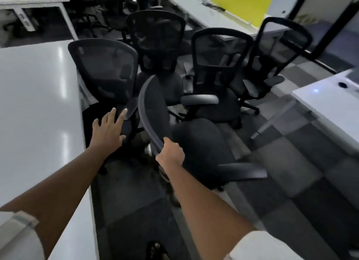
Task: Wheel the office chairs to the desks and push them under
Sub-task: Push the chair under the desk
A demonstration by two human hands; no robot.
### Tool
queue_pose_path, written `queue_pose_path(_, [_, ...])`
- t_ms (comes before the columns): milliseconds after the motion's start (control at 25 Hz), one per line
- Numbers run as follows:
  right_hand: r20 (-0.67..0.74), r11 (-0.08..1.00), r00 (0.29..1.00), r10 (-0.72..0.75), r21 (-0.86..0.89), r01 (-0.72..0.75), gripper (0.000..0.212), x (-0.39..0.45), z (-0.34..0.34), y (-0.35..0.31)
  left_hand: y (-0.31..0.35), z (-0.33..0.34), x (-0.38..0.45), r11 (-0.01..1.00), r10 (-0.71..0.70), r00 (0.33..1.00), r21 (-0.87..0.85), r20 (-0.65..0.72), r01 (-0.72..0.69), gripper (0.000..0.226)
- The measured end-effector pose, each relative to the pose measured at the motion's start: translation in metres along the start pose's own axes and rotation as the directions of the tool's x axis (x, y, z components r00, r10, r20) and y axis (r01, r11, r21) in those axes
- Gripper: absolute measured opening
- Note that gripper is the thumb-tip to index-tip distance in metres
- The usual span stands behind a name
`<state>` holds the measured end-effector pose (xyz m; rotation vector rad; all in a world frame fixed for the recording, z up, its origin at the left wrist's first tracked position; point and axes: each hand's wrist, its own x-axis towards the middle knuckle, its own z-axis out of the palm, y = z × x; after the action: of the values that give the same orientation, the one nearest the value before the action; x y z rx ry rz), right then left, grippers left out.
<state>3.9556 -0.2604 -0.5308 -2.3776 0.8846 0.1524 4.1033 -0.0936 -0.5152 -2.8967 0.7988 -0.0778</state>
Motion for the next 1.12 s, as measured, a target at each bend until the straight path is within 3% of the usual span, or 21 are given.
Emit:
queue_pose_path(120, [0.066,0.997,0.998,-0.011,-0.071,0.016,0.054,-0.036,-0.037,0.071,0.034,-0.025,0.001,0.988,0.152,0.985,0.052,-0.080,-0.148,0.127])
queue_pose_path(200, [0.118,0.986,0.993,-0.019,-0.163,0.039,0.040,-0.060,-0.073,0.121,0.062,-0.041,-0.005,0.952,0.278,0.960,0.138,-0.026,-0.272,0.129])
queue_pose_path(320, [0.103,0.929,0.995,-0.002,-0.367,0.040,0.026,-0.079,-0.120,0.173,0.093,-0.042,-0.012,0.879,0.347,0.910,0.258,0.228,-0.400,0.111])
queue_pose_path(400, [0.068,0.887,0.998,0.011,-0.461,0.022,0.023,-0.086,-0.137,0.195,0.108,-0.034,-0.020,0.878,0.374,0.882,0.196,0.288,-0.437,0.090])
queue_pose_path(480, [0.028,0.844,0.999,0.032,-0.536,-0.012,0.021,-0.084,-0.143,0.199,0.118,-0.029,-0.021,0.874,0.438,0.863,0.104,0.253,-0.474,0.057])
queue_pose_path(560, [0.023,0.799,1.000,0.007,-0.602,0.008,0.023,-0.076,-0.136,0.188,0.128,-0.031,-0.017,0.829,0.502,0.811,0.101,0.299,-0.550,0.041])
queue_pose_path(640, [0.051,0.816,0.998,-0.045,-0.574,0.066,0.023,-0.066,-0.118,0.168,0.134,-0.037,-0.006,0.787,0.545,0.747,0.074,0.380,-0.612,0.043])
queue_pose_path(800, [-0.048,0.835,0.991,-0.122,-0.545,0.076,0.021,-0.055,-0.093,0.162,0.133,-0.038,0.009,0.731,0.641,0.672,-0.028,0.369,-0.682,0.052])
queue_pose_path(1000, [-0.017,0.792,0.996,-0.085,-0.608,0.057,0.015,-0.054,-0.103,0.170,0.149,-0.045,0.009,0.723,0.656,0.659,-0.054,0.367,-0.689,0.061])
queue_pose_path(1120, [-0.009,0.797,0.998,-0.065,-0.603,0.046,0.013,-0.069,-0.097,0.177,0.154,-0.043,-0.005,0.697,0.661,0.651,0.015,0.373,-0.717,0.062])
